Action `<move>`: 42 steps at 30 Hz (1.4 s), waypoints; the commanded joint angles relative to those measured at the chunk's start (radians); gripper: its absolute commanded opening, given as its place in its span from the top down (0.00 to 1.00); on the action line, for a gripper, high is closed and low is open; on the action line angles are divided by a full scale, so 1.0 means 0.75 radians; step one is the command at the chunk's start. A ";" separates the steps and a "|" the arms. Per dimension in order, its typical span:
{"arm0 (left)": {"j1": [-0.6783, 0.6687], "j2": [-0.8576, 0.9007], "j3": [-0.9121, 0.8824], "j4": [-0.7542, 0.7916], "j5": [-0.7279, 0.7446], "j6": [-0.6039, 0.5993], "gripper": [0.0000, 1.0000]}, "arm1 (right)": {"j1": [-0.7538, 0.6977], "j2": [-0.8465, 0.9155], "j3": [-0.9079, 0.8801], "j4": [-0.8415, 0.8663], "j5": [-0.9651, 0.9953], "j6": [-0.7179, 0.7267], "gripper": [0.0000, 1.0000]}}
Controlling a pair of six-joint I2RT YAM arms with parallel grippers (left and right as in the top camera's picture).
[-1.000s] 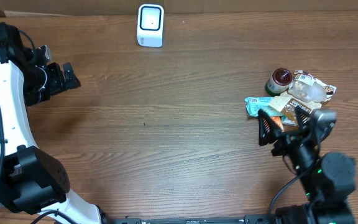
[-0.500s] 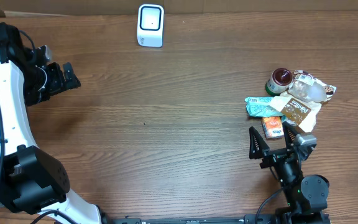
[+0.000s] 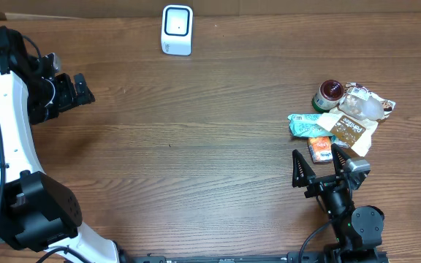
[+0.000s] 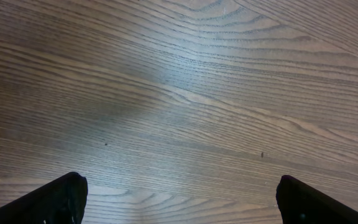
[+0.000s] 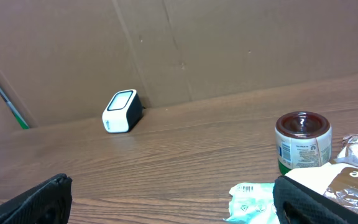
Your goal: Scan the item barcode
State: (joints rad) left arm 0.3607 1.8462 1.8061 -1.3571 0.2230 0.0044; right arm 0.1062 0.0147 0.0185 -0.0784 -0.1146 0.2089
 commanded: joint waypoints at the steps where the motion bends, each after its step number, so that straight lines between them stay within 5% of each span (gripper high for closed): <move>1: -0.003 -0.011 0.012 0.002 -0.003 0.024 0.00 | 0.008 -0.016 -0.014 0.009 0.016 -0.006 0.00; 30: -0.005 0.007 0.012 0.006 -0.004 0.024 0.00 | 0.008 -0.016 -0.014 0.009 0.016 -0.006 0.00; 42: -0.146 -0.446 0.012 0.006 -0.022 0.024 0.00 | 0.008 -0.016 -0.014 0.009 0.016 -0.006 0.00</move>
State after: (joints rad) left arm 0.3134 1.6829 1.8050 -1.3529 0.2111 0.0044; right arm 0.1062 0.0147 0.0185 -0.0784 -0.1146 0.2089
